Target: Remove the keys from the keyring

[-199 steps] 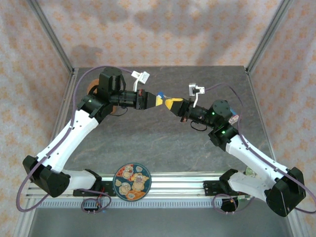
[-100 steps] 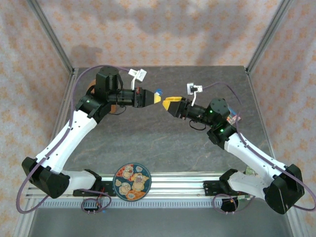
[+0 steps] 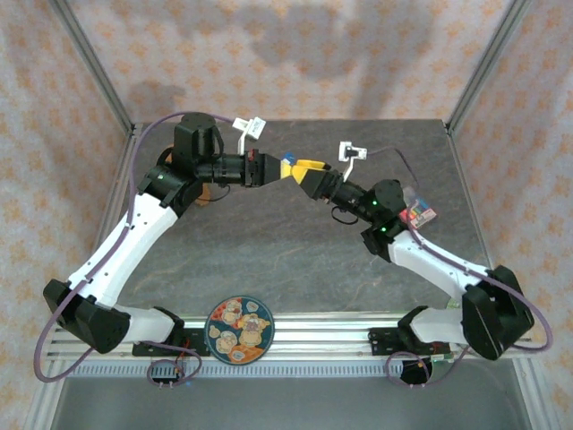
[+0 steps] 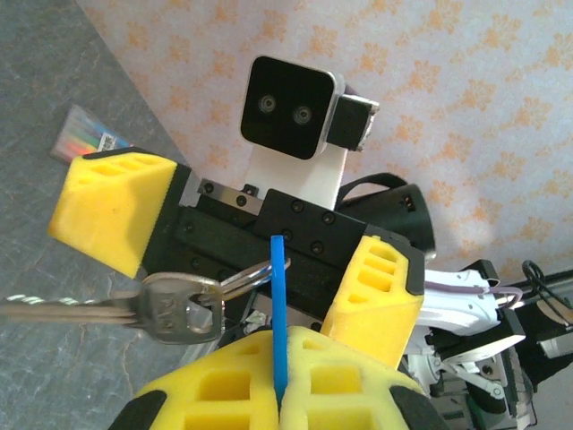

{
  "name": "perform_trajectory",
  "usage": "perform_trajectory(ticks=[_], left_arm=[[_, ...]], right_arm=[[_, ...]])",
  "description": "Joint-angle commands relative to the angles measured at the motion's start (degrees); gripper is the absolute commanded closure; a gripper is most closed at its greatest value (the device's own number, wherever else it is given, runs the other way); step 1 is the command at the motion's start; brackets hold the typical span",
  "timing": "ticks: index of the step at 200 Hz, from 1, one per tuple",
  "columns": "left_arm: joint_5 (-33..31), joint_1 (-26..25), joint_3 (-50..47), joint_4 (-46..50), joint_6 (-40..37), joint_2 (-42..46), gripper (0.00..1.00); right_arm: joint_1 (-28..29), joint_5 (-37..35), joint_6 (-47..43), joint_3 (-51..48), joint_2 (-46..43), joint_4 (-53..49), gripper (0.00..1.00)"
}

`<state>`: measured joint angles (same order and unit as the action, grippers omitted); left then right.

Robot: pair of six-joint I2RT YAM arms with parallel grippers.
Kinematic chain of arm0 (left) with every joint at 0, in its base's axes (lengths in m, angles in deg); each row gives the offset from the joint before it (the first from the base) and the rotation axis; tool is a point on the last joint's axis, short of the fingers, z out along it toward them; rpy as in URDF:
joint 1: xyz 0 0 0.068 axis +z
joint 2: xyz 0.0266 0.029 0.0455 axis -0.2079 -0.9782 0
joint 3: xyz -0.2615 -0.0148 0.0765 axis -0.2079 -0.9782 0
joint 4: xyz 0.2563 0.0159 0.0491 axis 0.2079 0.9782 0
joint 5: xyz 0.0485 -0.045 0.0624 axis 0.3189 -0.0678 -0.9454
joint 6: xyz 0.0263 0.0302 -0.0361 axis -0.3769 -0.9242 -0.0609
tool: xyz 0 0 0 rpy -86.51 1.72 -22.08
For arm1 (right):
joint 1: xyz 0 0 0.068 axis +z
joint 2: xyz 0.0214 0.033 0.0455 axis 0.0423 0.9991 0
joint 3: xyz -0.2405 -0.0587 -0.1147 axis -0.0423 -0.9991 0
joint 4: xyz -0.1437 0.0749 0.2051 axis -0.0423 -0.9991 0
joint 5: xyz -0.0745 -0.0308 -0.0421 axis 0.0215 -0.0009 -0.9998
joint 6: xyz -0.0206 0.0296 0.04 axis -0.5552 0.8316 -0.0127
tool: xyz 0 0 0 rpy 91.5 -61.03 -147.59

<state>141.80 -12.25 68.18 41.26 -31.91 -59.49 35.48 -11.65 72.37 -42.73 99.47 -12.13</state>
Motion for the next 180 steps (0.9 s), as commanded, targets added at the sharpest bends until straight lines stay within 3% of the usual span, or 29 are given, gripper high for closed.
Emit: perform_trajectory(ticks=[1,16,53,91,180], left_arm=[[1.85,-0.33,1.10,-4.48,2.96,-0.24,1.00],[2.12,-0.33,0.87,-6.20,4.25,-0.28,1.00],[2.22,-0.31,0.30,-8.85,5.99,-0.64,1.00],[1.86,-0.13,-0.57,-11.64,6.90,-0.35,1.00],[1.77,0.78,-2.47,-13.14,7.68,1.05,1.00]], right_arm=[[-0.11,2.63,8.84,1.17,3.94,17.34,0.10],[-0.02,3.64,12.48,2.18,6.33,23.12,0.10],[2.26,6.19,12.28,3.75,6.62,23.14,0.15],[2.62,6.02,12.46,3.04,5.11,23.14,0.33],[2.71,2.73,12.20,1.82,3.79,22.78,0.60]])
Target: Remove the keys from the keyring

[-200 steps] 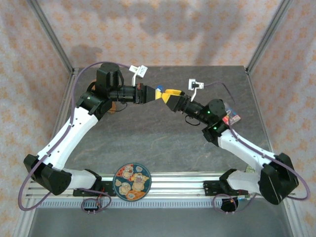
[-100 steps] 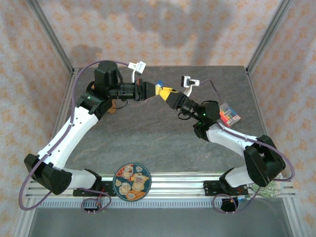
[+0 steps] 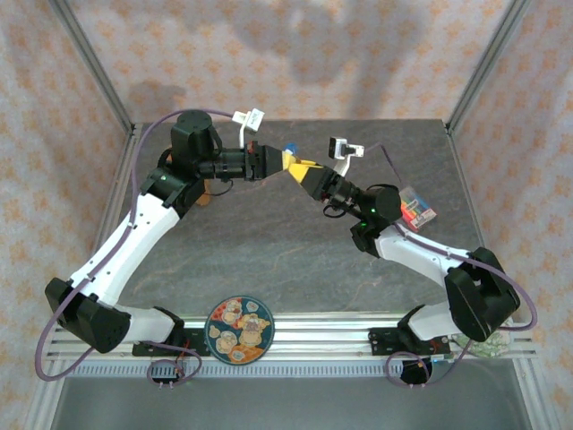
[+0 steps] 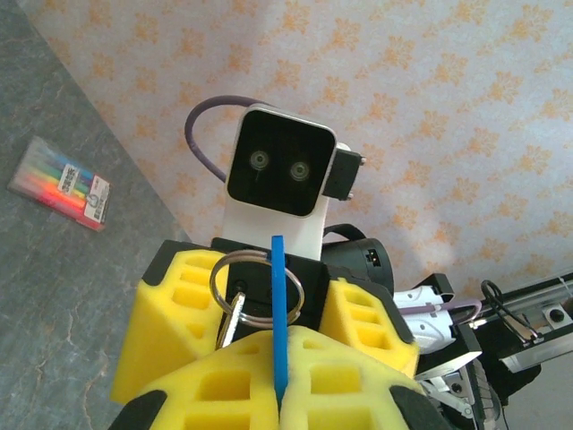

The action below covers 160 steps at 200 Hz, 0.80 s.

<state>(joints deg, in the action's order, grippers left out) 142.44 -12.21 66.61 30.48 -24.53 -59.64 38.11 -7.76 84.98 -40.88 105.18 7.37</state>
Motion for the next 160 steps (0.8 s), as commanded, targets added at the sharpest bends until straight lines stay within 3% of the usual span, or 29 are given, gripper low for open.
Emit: perform_trajectory(ticks=[1,66,103,160], left_arm=[[1.14,0.74,-0.96,-2.39,0.22,1.23,1.00],[1.80,1.62,-1.74,-2.44,0.31,2.37,1.00],[2.15,1.94,-2.10,-2.33,0.14,2.92,1.00],[2.24,2.17,-2.34,-2.41,0.05,3.14,1.00]], right_arm=[[0.09,-1.17,-0.41,-0.03,-1.92,3.24,0.60],[0.06,-2.03,-1.86,0.01,-2.68,-1.13,0.72],[0.02,-2.86,-2.60,-0.21,-3.34,-3.12,0.67],[0.00,-2.78,-2.08,0.10,-2.97,-3.35,0.71]])
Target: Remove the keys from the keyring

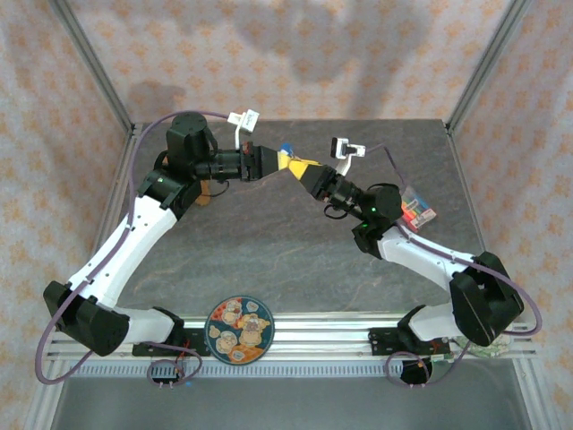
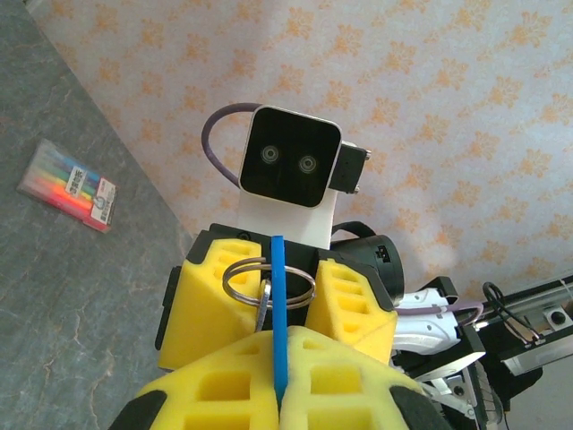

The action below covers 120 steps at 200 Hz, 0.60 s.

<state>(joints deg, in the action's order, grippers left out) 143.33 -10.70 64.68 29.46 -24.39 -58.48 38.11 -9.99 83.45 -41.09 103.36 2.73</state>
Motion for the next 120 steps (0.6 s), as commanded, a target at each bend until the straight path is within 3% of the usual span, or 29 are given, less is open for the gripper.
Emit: perform_trajectory(ticks=[1,16,61,99,120], left_arm=[[1.32,0.69,-0.33,-1.34,-0.12,2.01,1.00],[1.38,0.91,-0.36,-1.31,-0.17,2.12,1.00],[1.47,1.47,-0.52,-1.31,-0.17,2.38,1.00],[1.73,1.67,-0.52,-1.37,-0.17,2.42,1.00],[1.95,1.76,-0.60,-1.49,-0.17,2.41,1.00]], right_arm=[[0.00,-0.54,-0.55,0.30,-1.16,1.27,0.71],[-0.09,-0.92,-0.46,0.05,-1.16,0.99,0.69],[-0.46,-0.99,-0.11,-0.08,-1.14,0.76,0.84],[-0.77,-0.97,-0.04,-0.06,-1.24,0.22,0.82],[-0.88,-1.16,-0.36,0.17,-1.45,-0.89,0.93]])
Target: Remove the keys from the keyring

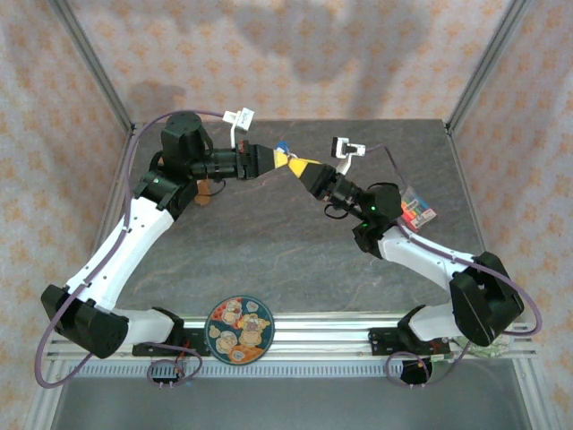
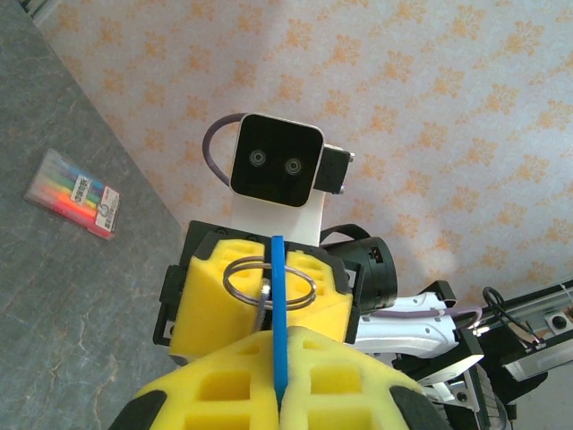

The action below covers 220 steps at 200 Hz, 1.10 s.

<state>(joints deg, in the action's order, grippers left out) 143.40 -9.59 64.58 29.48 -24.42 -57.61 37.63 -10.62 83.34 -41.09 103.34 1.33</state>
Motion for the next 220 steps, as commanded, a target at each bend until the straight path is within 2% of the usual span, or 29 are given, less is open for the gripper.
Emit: perform_trajectory(ticks=[1,20,64,108,137,174,203,213,220], left_arm=[[1.91,0.61,-0.49,-1.51,-0.15,1.52,1.00],[2.06,0.58,-0.58,-1.59,-0.06,1.58,1.00],[2.55,1.26,-1.07,-1.67,-0.31,2.43,1.00],[1.71,2.85,-5.46,-0.76,-2.44,5.87,1.00],[1.28,3.39,-9.22,-1.79,-3.11,7.94,1.00],[0.42,3.39,-13.65,-4.30,-3.46,9.73,1.00],[-2.11,3.39,-17.51,-1.87,-8.18,11.80,1.00],[-3.69,3.35,-19.94,-2.17,-9.15,12.99,0.85],[-5.24,3.30,-21.62,-2.63,-9.81,13.90,0.80]], right_arm=[[-0.40,-0.52,-0.26,0.18,-1.41,0.48,0.93],[-0.40,-0.53,-0.68,0.32,-1.61,-0.46,1.00],[-0.51,-1.59,-5.03,-0.42,-4.40,-8.31,1.00],[-0.57,-4.45,-20.99,2.54,-14.70,-39.61,1.00],[-0.50,-4.91,-29.77,6.06,-18.92,-56.26,1.00],[-0.48,-4.50,-37.82,12.19,-19.73,-70.96,1.00],[-0.07,-5.95,-43.56,18.48,-17.85,-82.07,1.00],[0.20,-6.19,-45.42,20.84,-16.61,-85.78,1.00],[0.43,-6.60,-46.55,22.68,-15.62,-88.69,1.00]])
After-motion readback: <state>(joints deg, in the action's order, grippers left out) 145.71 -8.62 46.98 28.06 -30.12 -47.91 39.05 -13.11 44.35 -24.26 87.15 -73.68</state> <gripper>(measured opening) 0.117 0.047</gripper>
